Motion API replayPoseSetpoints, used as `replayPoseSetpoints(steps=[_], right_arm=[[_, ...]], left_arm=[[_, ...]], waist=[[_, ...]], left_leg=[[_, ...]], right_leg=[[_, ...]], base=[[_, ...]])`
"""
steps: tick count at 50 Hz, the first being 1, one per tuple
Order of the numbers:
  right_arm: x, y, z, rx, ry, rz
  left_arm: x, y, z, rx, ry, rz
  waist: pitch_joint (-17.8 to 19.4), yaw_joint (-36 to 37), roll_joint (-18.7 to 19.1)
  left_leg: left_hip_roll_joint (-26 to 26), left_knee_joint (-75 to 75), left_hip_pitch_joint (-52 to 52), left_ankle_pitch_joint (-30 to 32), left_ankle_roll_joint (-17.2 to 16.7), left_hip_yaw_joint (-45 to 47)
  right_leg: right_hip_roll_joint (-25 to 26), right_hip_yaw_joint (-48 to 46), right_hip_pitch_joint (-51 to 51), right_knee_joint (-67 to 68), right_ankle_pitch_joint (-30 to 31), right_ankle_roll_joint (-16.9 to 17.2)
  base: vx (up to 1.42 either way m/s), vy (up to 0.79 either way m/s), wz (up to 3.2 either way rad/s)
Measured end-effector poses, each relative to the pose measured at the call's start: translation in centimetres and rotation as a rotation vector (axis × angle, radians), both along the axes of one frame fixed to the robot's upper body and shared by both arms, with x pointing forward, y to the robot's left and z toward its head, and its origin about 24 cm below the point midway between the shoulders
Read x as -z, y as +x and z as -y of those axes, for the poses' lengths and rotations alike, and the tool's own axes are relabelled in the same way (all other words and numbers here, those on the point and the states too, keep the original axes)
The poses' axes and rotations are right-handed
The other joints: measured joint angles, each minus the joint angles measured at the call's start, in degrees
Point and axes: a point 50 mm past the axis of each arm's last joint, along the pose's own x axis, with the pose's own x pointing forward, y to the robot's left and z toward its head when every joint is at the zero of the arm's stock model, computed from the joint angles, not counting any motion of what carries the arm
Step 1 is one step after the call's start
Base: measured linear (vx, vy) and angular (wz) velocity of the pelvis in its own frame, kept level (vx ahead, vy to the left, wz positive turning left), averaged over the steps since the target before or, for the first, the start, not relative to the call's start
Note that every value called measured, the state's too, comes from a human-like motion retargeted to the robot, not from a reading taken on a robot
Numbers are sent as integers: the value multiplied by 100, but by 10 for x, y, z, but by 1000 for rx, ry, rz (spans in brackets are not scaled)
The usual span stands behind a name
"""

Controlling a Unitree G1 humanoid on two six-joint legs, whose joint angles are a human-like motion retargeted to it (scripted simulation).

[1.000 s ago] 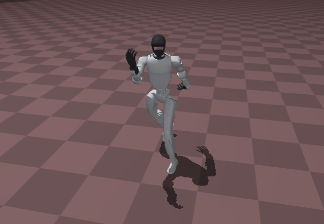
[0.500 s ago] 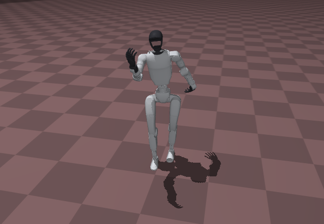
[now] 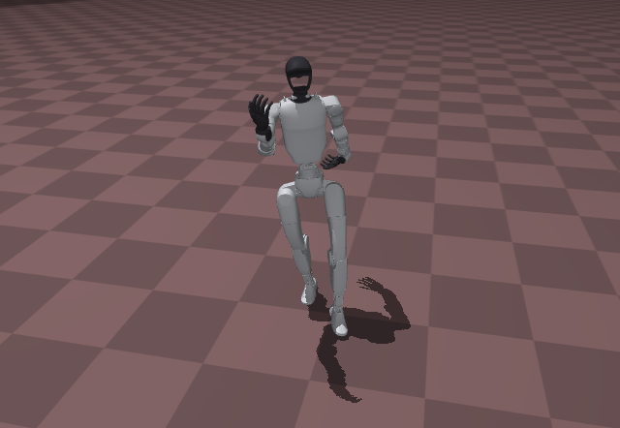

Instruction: Kungfu

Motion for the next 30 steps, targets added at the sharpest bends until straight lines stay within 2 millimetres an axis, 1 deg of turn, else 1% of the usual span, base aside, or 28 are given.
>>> replayPoseSetpoints(steps=[2, 5, 7, 8, 9, 12, 13, 15, 17, 18, 20, 22, 23, 24, 25, 26, 27, 28, 30], right_arm=[[-1, 0, 0, 3, -7, 5], [1, 0, 0, 4, -15, 2], [5, 1, 0, 10, -17, -11], [7, 2, 0, 13, -17, -20], [11, 3, 0, 15, -15, -33], [25, 9, 0, 10, 0, -88], [31, 11, 0, 7, 8, -112], [48, 15, 2, 7, 16, -167], [74, 18, 6, 28, 8, -244], [89, 19, 7, 41, -7, -292], [121, 22, 8, 69, -50, -400], [162, 24, 9, 81, -100, -555], [186, 23, 11, 81, -132, -646], [214, 19, 12, 74, -167, -760], [245, 12, 13, 57, -202, -886], [276, 0, 15, 47, -244, -1011], [305, -15, 18, 35, -283, -1134], [332, -33, 22, 32, -320, -1254], [381, -78, 33, 79, -375, -1539]], left_arm=[[-2, -4, 0, -32, 33, -8], [-4, -7, -2, -72, 82, -8], [-5, -8, -6, -82, 112, 0], [-5, -9, -8, -84, 129, 5], [-5, -8, -11, -88, 150, 11], [-2, -3, -20, -109, 238, 43], [-1, 0, -25, -118, 281, 55], [1, 8, -38, -131, 372, 80], [6, 21, -51, -141, 455, 123], [10, 30, -56, -148, 486, 159], [22, 64, -67, -159, 537, 268], [32, 108, -79, -150, 567, 411], [36, 131, -84, -138, 579, 484], [39, 154, -88, -122, 586, 559], [40, 176, -92, -104, 592, 635], [41, 200, -93, -91, 589, 709], [42, 225, -93, -88, 582, 785], [41, 252, -90, -102, 568, 862], [34, 310, -77, -182, 503, 1038]], waist=[[73, 133, 100], [193, 238, 167], [206, 201, 110], [186, 190, 67], [148, 189, 12], [-10, 242, -205], [-54, 298, -265], [-174, 351, -377], [-355, 303, -499], [-408, 330, -601], [-482, 322, -624], [-607, 301, -337], [-675, 283, -224], [-724, 256, -152], [-762, 223, -102], [-736, 162, -86], [-697, 89, -66], [-632, -3, -41], [-509, -237, 15]], left_leg=[[225, -823, -3, -47, -156, -171], [470, -1776, -37, -366, -358, -299], [522, -2056, -95, -588, -296, -119], [537, -2067, -122, -659, -225, -54], [545, -1963, -151, -711, -78, 17], [534, -1446, -183, -799, 493, 335], [546, -1457, -114, -564, 547, 484], [521, -1454, 50, -118, 527, 649], [419, -1178, -30, 101, 558, 505], [347, -1051, -39, 101, 626, 484], [379, -790, -40, -129, 777, 380], [864, -592, 27, -424, 830, 420], [985, -540, 100, -572, 895, 470], [977, -517, 199, -707, 969, 464], [905, -508, 311, -836, 1048, 430], [707, -602, 534, -926, 1153, 425], [525, -710, 763, -1000, 1248, 417], [374, -851, 1002, -1040, 1320, 401], [80, -1149, 1470, -1108, 1446, 311]], right_leg=[[199, 80, 206, 9, -153, -96], [352, 170, 549, 11, -368, -127], [323, 50, 733, -23, -437, -44], [296, -13, 793, -24, -445, 25], [258, -66, 827, -13, -420, 122], [89, -190, 885, 49, -168, 549], [42, -200, 939, 82, -18, 726], [-41, -275, 1033, 172, 399, 1103], [-119, -404, 1021, 357, 1075, 1525], [-229, -336, 961, 524, 1501, 1770], [-209, -422, 763, 909, 2384, 2146], [212, -916, 452, 1448, 3064, 2146], [286, -1163, 300, 1780, 3338, 2146], [243, -1370, 164, 2092, 3310, 2146], [141, -1557, 35, 2395, 3131, 2146], [-78, -1753, -27, 2636, 2824, 2146], [-239, -1898, -108, 2838, 2532, 2146], [-282, -1939, -229, 2961, 2270, 2146], [-247, -1792, -592, 3118, 1686, 2146]], base=[[54, -41, -46], [52, -36, -20], [69, -38, 17], [80, -40, 14], [78, -39, 6], [82, -37, -18], [88, -33, -39], [88, -28, -26], [105, -30, -5], [106, -34, -21], [84, -40, -18], [64, -47, -13], [60, -27, -3], [69, -13, 12], [83, -5, 41], [82, -1, 65], [67, -2, 90], [56, -8, 102], [52, -17, 112]])
